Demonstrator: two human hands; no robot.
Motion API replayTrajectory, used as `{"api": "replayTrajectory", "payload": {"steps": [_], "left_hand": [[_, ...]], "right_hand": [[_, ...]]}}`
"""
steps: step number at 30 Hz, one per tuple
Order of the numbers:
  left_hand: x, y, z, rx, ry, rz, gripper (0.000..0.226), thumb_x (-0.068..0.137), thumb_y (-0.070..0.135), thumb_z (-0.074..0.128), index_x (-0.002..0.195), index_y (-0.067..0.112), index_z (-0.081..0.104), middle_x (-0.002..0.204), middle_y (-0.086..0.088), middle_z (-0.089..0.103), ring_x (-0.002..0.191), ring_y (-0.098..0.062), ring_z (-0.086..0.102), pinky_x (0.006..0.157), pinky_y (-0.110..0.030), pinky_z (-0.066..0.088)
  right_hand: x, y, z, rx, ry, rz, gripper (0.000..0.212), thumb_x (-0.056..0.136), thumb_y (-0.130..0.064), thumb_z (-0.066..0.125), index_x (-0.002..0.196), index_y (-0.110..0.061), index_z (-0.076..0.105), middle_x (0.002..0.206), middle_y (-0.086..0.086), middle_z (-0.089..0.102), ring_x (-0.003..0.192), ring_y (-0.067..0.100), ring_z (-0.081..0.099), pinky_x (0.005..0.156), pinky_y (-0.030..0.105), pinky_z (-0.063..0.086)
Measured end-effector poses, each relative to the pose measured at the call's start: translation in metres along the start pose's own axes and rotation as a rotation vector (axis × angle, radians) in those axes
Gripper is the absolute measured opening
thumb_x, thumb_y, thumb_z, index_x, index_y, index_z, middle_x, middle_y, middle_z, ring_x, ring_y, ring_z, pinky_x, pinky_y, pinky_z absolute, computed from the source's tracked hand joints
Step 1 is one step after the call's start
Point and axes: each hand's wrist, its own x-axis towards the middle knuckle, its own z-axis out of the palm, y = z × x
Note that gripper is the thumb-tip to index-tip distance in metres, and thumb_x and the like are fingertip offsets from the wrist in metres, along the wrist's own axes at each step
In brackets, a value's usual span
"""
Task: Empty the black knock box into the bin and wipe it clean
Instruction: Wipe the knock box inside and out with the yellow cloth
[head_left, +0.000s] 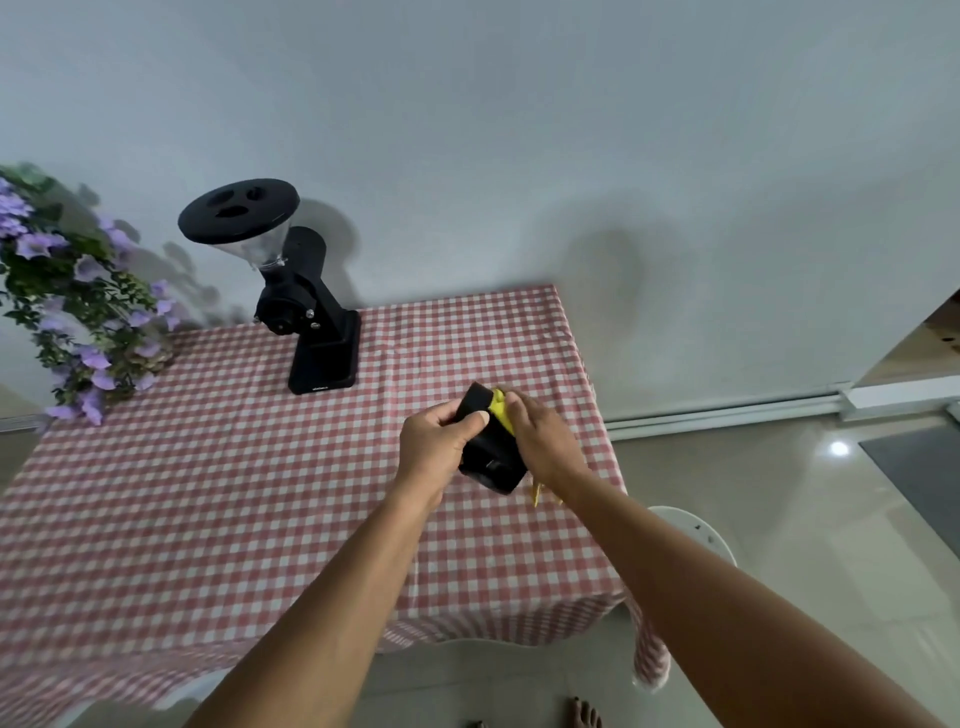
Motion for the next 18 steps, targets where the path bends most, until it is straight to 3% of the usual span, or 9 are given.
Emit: {"api": "replayTrajectory", "payload": {"steps": [2, 3, 5, 7, 9, 11, 14, 18], "left_hand": [[-0.001, -0.009, 0.001, 0.046, -0.033, 0.031, 0.034, 0.088, 0.018, 0.077, 0.121, 0.012, 0.074, 0.107, -0.005, 0.079, 0.097, -0.021, 0.077, 0.082, -0.036, 0.064], [-0.002, -0.014, 0.001, 0.046, -0.036, 0.041, 0.035, 0.088, 0.017, 0.076, 0.123, 0.012, 0.073, 0.108, -0.005, 0.079, 0.098, -0.020, 0.077, 0.083, -0.035, 0.064], [-0.001, -0.019, 0.000, 0.020, -0.037, 0.046, 0.036, 0.090, 0.015, 0.075, 0.126, 0.010, 0.072, 0.110, -0.004, 0.079, 0.100, -0.019, 0.076, 0.088, -0.035, 0.062], [-0.002, -0.024, -0.001, 0.012, -0.048, 0.049, 0.038, 0.090, 0.015, 0.075, 0.127, 0.010, 0.071, 0.113, -0.003, 0.078, 0.102, -0.017, 0.076, 0.091, -0.035, 0.061], [-0.006, -0.028, -0.001, 0.042, -0.051, 0.063, 0.036, 0.090, 0.016, 0.075, 0.126, 0.013, 0.072, 0.111, 0.001, 0.078, 0.101, -0.013, 0.075, 0.089, -0.029, 0.061], [-0.011, -0.035, 0.000, 0.063, -0.056, 0.076, 0.034, 0.091, 0.015, 0.074, 0.124, 0.017, 0.073, 0.104, 0.009, 0.078, 0.099, -0.009, 0.075, 0.084, -0.023, 0.060], [-0.016, -0.048, 0.002, 0.081, -0.058, 0.073, 0.038, 0.091, 0.016, 0.074, 0.129, 0.016, 0.070, 0.110, 0.005, 0.078, 0.103, -0.011, 0.075, 0.089, -0.028, 0.061], [-0.020, -0.059, -0.003, 0.083, -0.067, 0.063, 0.041, 0.092, 0.018, 0.073, 0.133, 0.017, 0.067, 0.116, 0.001, 0.077, 0.105, -0.010, 0.074, 0.089, -0.027, 0.061]], "right_hand": [[0.003, 0.000, 0.000, 0.114, -0.015, 0.144, 0.055, 0.100, -0.056, 0.020, 0.135, -0.029, 0.053, 0.118, 0.004, 0.066, 0.101, 0.018, 0.064, 0.088, 0.037, 0.050], [0.001, 0.000, 0.002, 0.045, -0.017, 0.115, 0.054, 0.101, -0.055, 0.019, 0.138, -0.030, 0.050, 0.125, 0.004, 0.064, 0.108, 0.020, 0.062, 0.092, 0.038, 0.049], [-0.008, 0.002, 0.009, -0.140, -0.021, -0.037, 0.051, 0.102, -0.053, 0.017, 0.147, -0.038, 0.035, 0.151, -0.004, 0.044, 0.136, 0.023, 0.041, 0.110, 0.044, 0.035], [-0.011, 0.005, 0.010, -0.214, -0.036, -0.127, 0.050, 0.103, -0.052, 0.017, 0.151, -0.042, 0.024, 0.159, -0.012, 0.029, 0.146, 0.019, 0.023, 0.115, 0.045, 0.021], [-0.007, 0.014, 0.011, -0.202, -0.058, -0.121, 0.050, 0.102, -0.053, 0.017, 0.151, -0.043, 0.024, 0.158, -0.011, 0.031, 0.146, 0.018, 0.024, 0.115, 0.045, 0.020], [-0.002, 0.027, 0.016, -0.150, -0.042, -0.048, 0.049, 0.102, -0.053, 0.018, 0.148, -0.040, 0.032, 0.153, -0.005, 0.042, 0.141, 0.021, 0.035, 0.114, 0.045, 0.029], [-0.004, 0.035, 0.025, -0.050, 0.011, 0.110, 0.050, 0.102, -0.051, 0.020, 0.144, -0.035, 0.041, 0.147, -0.002, 0.050, 0.135, 0.023, 0.043, 0.110, 0.048, 0.037], [-0.023, 0.031, 0.040, -0.164, 0.006, -0.048, 0.049, 0.103, -0.049, 0.021, 0.149, -0.038, 0.032, 0.157, -0.012, 0.032, 0.148, 0.016, 0.020, 0.119, 0.046, 0.017]]}}
